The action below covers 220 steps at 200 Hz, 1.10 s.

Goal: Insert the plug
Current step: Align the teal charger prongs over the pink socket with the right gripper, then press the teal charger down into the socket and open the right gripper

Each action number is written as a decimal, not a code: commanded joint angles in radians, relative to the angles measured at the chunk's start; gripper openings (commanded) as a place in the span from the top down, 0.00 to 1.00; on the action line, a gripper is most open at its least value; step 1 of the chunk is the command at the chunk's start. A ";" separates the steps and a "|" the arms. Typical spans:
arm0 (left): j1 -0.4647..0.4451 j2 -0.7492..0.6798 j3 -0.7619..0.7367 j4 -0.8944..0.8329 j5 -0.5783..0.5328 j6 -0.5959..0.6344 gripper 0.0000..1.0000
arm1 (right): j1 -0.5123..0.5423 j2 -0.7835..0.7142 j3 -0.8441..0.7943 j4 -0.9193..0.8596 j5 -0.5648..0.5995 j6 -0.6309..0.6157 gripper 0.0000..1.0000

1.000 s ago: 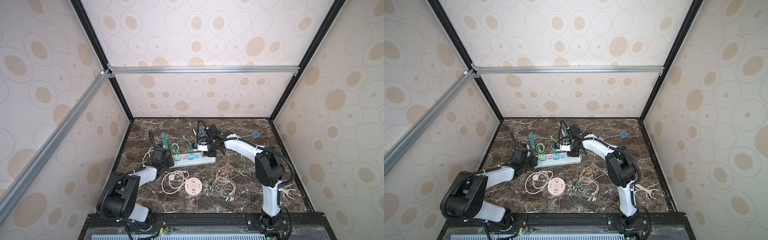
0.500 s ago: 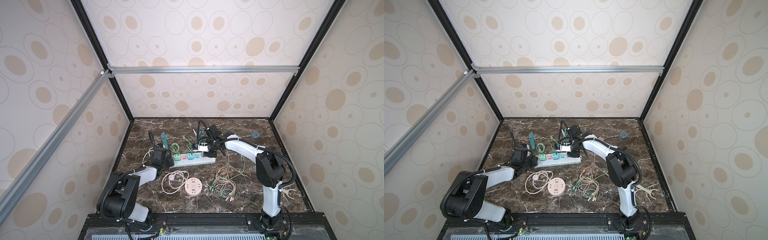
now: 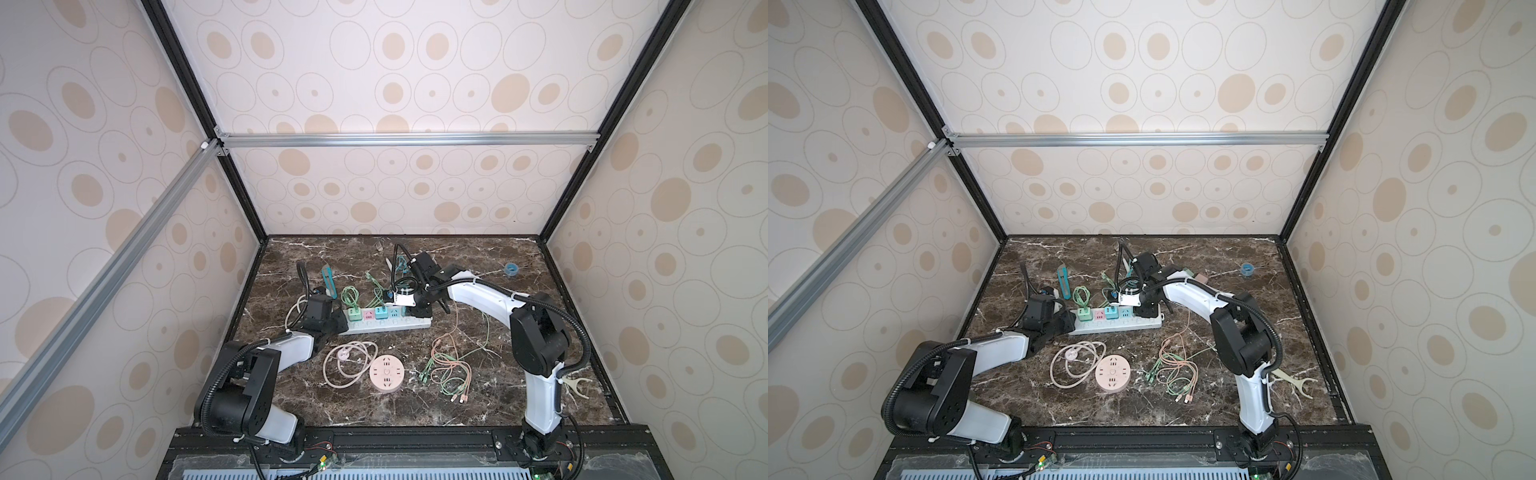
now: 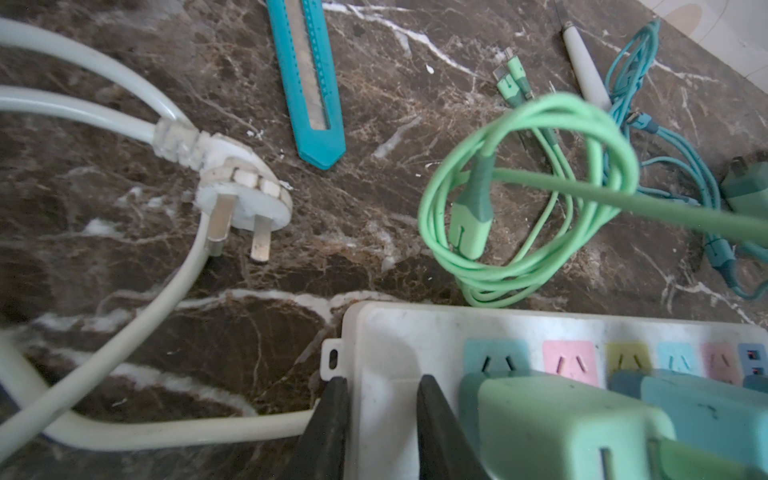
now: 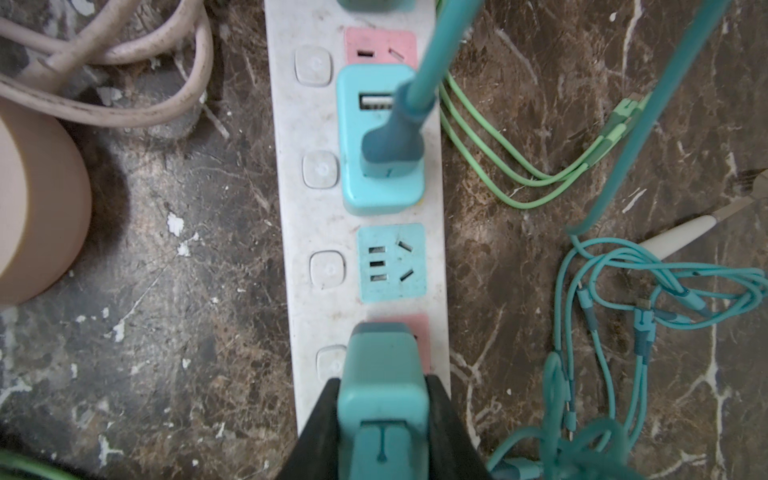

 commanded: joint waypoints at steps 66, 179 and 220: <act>0.008 0.014 0.018 -0.049 0.008 0.027 0.71 | 0.013 0.016 -0.019 -0.023 0.009 -0.006 1.00; 0.012 -0.010 0.012 -0.054 0.010 0.032 0.72 | 0.010 0.055 -0.008 -0.015 0.026 -0.006 0.99; 0.012 -0.024 0.012 -0.058 0.008 0.035 0.72 | 0.006 0.076 0.002 -0.017 0.026 -0.006 1.00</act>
